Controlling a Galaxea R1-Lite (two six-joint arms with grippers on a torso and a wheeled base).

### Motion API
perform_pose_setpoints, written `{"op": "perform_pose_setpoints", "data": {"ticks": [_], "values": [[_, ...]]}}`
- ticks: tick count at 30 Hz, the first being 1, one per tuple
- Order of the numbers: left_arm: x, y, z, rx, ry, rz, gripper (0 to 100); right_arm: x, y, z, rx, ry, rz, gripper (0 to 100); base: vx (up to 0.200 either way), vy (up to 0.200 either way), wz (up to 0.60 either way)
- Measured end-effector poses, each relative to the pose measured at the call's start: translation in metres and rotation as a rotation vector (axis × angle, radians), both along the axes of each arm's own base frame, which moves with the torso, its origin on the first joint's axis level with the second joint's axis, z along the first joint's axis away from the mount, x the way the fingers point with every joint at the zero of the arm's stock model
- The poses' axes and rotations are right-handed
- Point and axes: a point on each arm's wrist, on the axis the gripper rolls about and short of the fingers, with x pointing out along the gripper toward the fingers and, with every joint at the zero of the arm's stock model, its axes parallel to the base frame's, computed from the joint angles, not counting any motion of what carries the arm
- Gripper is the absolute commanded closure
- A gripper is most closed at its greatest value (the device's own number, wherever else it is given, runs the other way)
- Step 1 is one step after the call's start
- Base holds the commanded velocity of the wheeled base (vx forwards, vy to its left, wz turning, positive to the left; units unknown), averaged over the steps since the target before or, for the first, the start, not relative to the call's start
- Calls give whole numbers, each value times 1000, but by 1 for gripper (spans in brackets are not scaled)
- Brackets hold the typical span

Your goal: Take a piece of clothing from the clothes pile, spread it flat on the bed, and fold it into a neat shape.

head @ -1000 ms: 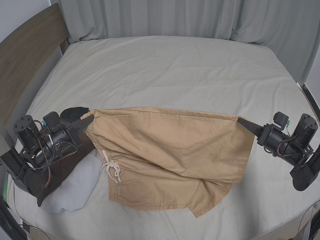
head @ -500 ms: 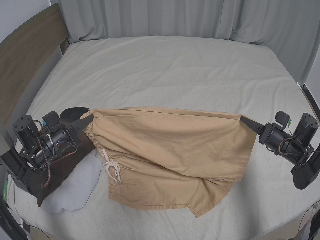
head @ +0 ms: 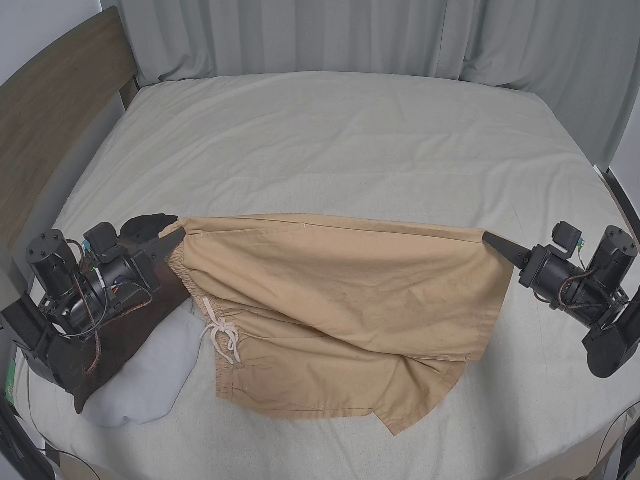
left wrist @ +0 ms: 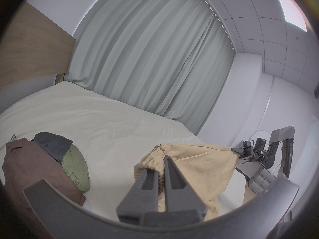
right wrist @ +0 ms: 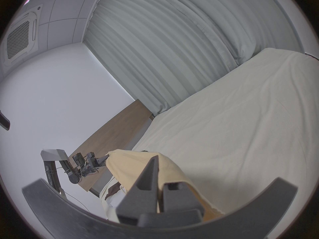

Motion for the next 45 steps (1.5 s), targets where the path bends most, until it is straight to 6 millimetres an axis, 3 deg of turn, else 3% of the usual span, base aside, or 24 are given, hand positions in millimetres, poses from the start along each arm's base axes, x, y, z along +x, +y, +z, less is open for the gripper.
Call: {"op": "perform_pose_setpoints", "data": {"ticks": [17, 29, 45], "values": [[4, -3, -6, 0, 17, -8, 100, 12, 8, -2, -21, -28, 17, 100, 0, 0, 0], [22, -4, -8, -6, 2, -2, 100, 49, 13, -2, -9, -80, -13, 100, 0, 0, 0], [66, -10, -27, -16, -9, 39, 100, 101, 14, -16, 4, -125, -46, 100, 0, 0, 0]]}}
